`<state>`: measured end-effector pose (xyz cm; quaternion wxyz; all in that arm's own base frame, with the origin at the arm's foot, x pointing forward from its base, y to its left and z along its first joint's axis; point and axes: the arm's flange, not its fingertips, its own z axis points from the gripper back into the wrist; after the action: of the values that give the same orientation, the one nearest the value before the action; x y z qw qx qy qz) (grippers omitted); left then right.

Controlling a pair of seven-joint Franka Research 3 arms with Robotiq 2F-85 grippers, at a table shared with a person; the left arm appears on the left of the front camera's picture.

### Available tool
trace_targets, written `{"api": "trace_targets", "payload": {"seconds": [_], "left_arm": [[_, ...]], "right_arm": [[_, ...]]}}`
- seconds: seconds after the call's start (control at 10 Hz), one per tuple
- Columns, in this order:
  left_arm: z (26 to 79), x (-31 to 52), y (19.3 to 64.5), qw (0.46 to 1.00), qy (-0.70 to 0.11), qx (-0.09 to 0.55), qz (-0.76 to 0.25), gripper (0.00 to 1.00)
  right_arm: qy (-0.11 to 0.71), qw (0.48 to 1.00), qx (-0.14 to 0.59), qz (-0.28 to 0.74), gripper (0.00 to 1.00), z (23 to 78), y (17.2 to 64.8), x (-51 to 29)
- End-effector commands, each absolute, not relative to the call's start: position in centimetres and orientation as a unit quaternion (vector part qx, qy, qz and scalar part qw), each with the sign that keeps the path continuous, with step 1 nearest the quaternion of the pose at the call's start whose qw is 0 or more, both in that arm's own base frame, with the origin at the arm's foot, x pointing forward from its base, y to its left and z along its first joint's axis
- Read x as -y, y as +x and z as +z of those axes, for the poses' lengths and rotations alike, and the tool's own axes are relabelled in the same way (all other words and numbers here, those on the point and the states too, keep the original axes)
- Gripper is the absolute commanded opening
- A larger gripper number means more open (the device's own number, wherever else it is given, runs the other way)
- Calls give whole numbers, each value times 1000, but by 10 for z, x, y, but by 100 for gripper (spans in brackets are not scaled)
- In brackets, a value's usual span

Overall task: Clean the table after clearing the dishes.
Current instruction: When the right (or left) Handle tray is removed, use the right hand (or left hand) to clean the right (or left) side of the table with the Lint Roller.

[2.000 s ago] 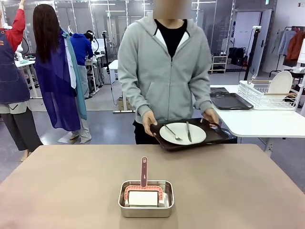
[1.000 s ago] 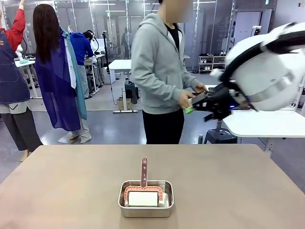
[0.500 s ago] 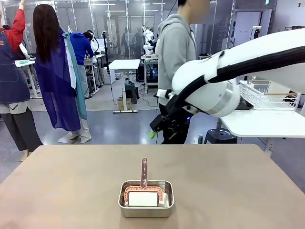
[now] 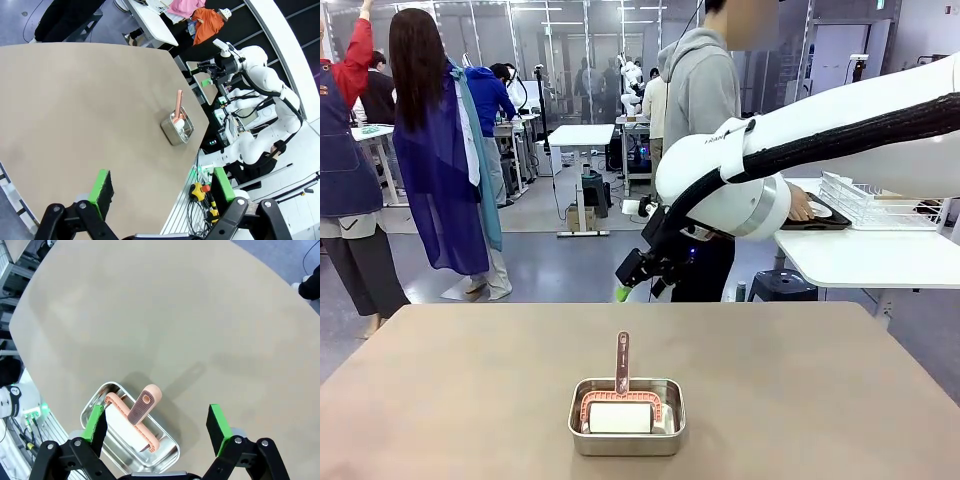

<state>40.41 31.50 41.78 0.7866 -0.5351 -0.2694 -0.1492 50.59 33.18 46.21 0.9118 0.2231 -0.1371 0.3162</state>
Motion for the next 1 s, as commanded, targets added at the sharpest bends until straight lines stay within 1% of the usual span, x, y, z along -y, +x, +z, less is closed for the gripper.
{"api": "trace_targets", "payload": {"seconds": [0.0, 0.3, 0.4, 0.5, 0.6, 0.7, 0.9], "left_arm": [[421, -312, 401, 792, -529, 270, -139, 100], [421, -312, 401, 792, -529, 270, -139, 100], [421, -312, 401, 792, -529, 270, -139, 100], [421, -312, 401, 792, -529, 270, -139, 100], [421, -312, 401, 792, -529, 270, -139, 100], [421, -312, 401, 792, -529, 270, -139, 100], [421, -312, 401, 792, -529, 270, -139, 100]], "right_arm": [[226, 913, 147, 306, 100, 462, 500, -328], [223, 912, 140, 315, 100, 463, 507, -331], [196, 886, 100, 408, 100, 469, 524, -353], [180, 862, 83, 466, 100, 475, 532, -371], [171, 844, 61, 504, 100, 476, 539, -383], [160, 816, 23, 555, 100, 472, 546, -397], [145, 775, -27, 615, 100, 462, 563, -418]]}}
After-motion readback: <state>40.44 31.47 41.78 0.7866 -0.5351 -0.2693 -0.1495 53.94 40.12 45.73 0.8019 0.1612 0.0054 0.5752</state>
